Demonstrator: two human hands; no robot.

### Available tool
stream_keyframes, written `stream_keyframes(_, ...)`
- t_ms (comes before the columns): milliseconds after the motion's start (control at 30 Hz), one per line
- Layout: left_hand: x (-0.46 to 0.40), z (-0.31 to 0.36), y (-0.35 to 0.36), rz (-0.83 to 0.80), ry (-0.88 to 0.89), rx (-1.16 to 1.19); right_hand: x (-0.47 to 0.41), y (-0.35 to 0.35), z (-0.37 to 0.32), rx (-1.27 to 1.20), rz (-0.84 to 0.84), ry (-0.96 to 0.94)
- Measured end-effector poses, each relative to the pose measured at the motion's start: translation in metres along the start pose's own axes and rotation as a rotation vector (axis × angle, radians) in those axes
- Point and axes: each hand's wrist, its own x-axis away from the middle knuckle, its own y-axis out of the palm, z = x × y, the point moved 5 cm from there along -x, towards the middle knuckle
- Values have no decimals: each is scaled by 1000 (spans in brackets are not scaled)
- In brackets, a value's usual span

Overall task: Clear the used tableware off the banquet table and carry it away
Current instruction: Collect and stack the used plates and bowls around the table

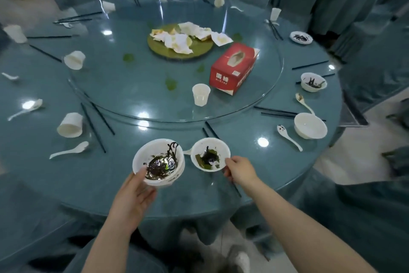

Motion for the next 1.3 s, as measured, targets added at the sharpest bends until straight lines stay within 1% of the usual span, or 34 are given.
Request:
stream_keyframes(100, -19, 6, 32, -32, -10, -10, -8, -45, -7, -82, 96, -82)
stream_keyframes(167, -31, 7, 58, -70, -21, -28, -14, -82, 0, -163, 195, -85)
stream_keyframes(333, -55, 7, 133, -170, -32, -91, -38, -179, 41, -405, 484, 22)
stream_keyframes(400, -63, 6, 164, -192, -33, -116, -51, -214, 56, -447, 575, 80)
stream_keyframes(467, -71, 5, 191, -206, -40, -138, -66, -245, 69, -449, 624, 144)
stream_keyframes(567, -80, 3, 224, -224, -50, -171, -92, -273, 87, -388, 585, 251)
stream_keyframes(700, -88, -3, 254, -193, -53, -187, -125, -284, 105, -245, 488, 413)
stream_keyframes(767, -91, -5, 263, -173, -41, -205, -137, -282, 112, -353, 457, 440)
stream_keyframes(833, -92, -6, 269, -160, -32, -216, -144, -280, 109, -472, 439, 405)
stream_keyframes(900, -91, -6, 275, -166, -26, -211, -146, -282, 100, -479, 448, 325)
stream_keyframes(1000, -84, -7, 283, -213, -17, -209, -125, -284, 72, -485, 446, 206)
stream_keyframes(1200, -48, -18, 299, -473, -4, -338, -35, -279, 13, -650, 407, -23)
stream_keyframes(1300, -24, -31, 316, -568, -19, -383, 10, -274, -7, -657, 370, -101)
